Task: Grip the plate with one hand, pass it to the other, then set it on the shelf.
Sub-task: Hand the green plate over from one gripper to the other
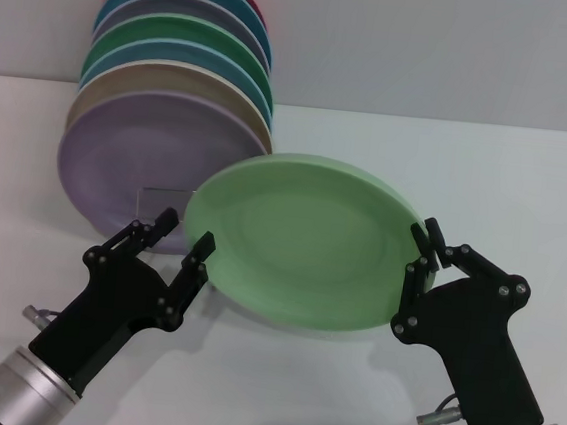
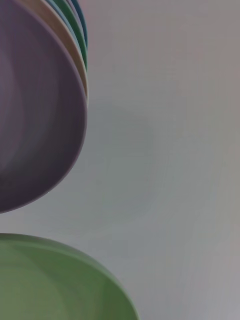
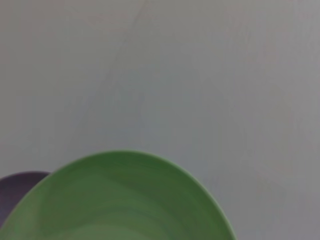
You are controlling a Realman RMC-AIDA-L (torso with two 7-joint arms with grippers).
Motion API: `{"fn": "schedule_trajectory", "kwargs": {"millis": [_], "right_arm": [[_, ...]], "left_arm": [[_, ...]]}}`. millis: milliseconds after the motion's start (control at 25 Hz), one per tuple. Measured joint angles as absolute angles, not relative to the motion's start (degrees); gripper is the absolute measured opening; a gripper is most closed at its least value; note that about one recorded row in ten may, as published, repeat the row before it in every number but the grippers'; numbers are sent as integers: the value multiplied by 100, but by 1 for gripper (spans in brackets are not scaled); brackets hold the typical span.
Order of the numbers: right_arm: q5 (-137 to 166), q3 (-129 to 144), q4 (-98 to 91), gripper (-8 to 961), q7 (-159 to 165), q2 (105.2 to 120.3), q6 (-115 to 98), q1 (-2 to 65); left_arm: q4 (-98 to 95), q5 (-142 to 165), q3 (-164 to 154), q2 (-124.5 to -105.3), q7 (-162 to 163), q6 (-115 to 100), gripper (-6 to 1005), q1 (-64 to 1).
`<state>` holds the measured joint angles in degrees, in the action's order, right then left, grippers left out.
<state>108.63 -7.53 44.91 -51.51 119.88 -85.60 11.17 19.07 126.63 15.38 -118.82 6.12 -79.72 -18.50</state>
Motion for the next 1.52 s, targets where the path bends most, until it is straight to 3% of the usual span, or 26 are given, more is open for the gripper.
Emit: {"fn": "schedule_trajectory", "kwargs": {"millis": [280, 1520], "right_arm": [[10863, -756, 4483, 14, -5151, 11988, -8545, 1128], [10863, -785, 4489, 14, -5150, 11988, -8426, 1212]], "left_arm": [[1922, 12666, 1538, -11887, 608, -7971, 397, -1868], [1900, 12665, 1537, -11883, 604, -7910, 324, -1885]]}}
